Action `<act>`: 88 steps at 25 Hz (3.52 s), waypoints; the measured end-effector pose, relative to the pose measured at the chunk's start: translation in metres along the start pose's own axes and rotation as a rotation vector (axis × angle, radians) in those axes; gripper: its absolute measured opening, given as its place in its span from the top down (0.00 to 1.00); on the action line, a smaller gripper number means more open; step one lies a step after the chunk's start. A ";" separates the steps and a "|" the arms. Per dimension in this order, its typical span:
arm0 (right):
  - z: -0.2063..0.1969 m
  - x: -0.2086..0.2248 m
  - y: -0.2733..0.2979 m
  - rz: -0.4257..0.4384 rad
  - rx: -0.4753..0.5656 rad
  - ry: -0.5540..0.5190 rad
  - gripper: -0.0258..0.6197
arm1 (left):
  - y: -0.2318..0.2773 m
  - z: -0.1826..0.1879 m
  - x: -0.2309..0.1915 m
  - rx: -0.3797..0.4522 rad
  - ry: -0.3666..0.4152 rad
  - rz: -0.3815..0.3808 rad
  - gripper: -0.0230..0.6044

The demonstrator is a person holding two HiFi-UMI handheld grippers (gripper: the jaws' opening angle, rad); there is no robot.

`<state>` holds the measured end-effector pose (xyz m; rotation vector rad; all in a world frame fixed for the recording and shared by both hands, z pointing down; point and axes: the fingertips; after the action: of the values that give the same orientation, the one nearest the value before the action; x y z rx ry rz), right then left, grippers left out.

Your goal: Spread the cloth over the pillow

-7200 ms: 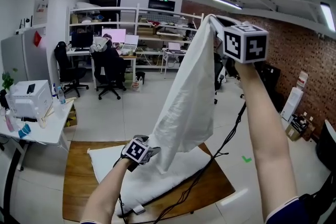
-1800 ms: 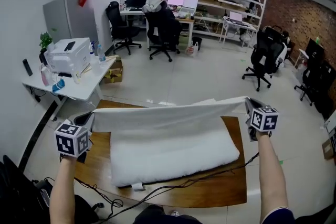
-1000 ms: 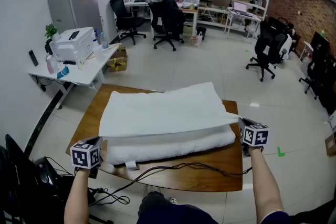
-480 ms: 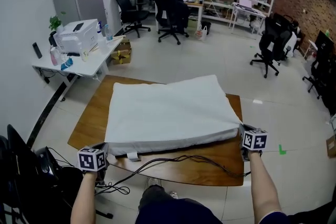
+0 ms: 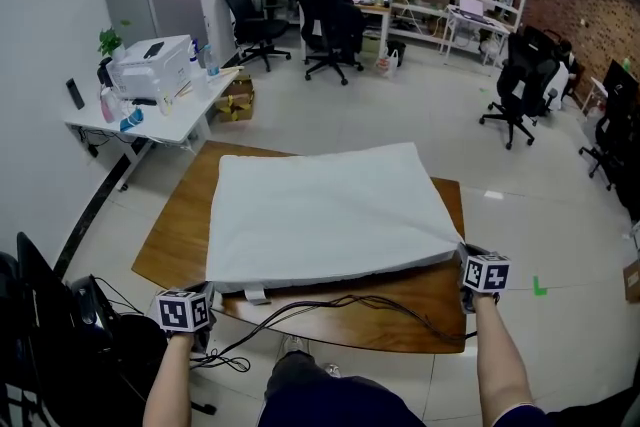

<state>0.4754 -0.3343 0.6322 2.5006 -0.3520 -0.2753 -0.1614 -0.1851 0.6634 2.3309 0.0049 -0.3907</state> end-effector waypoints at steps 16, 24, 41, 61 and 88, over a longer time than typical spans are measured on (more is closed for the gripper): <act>-0.028 -0.007 0.007 -0.014 -0.078 -0.047 0.85 | 0.002 -0.018 0.003 0.035 -0.048 -0.006 0.87; -0.022 -0.008 -0.017 -0.035 -0.022 0.000 0.82 | -0.034 -0.020 0.004 0.115 -0.069 -0.051 0.75; 0.180 -0.209 -0.136 0.156 0.507 -0.144 0.95 | -0.123 0.156 0.176 0.435 0.176 -0.649 0.96; 0.285 -0.370 -0.229 0.259 0.719 -0.119 0.95 | -0.186 0.197 0.260 0.408 0.291 -0.877 0.96; 0.269 -0.389 -0.213 0.248 0.666 -0.114 0.95 | -0.177 0.183 0.248 0.369 0.309 -0.868 0.96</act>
<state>0.0747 -0.1878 0.3371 3.0460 -0.9199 -0.2245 0.0029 -0.2135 0.3500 2.6225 1.2089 -0.4633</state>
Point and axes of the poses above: the fingertips, and each gripper's own axes: y forward along the fingers, x to its right, z out of its top, and after that the axes turned 12 degrees about -y, right-handed
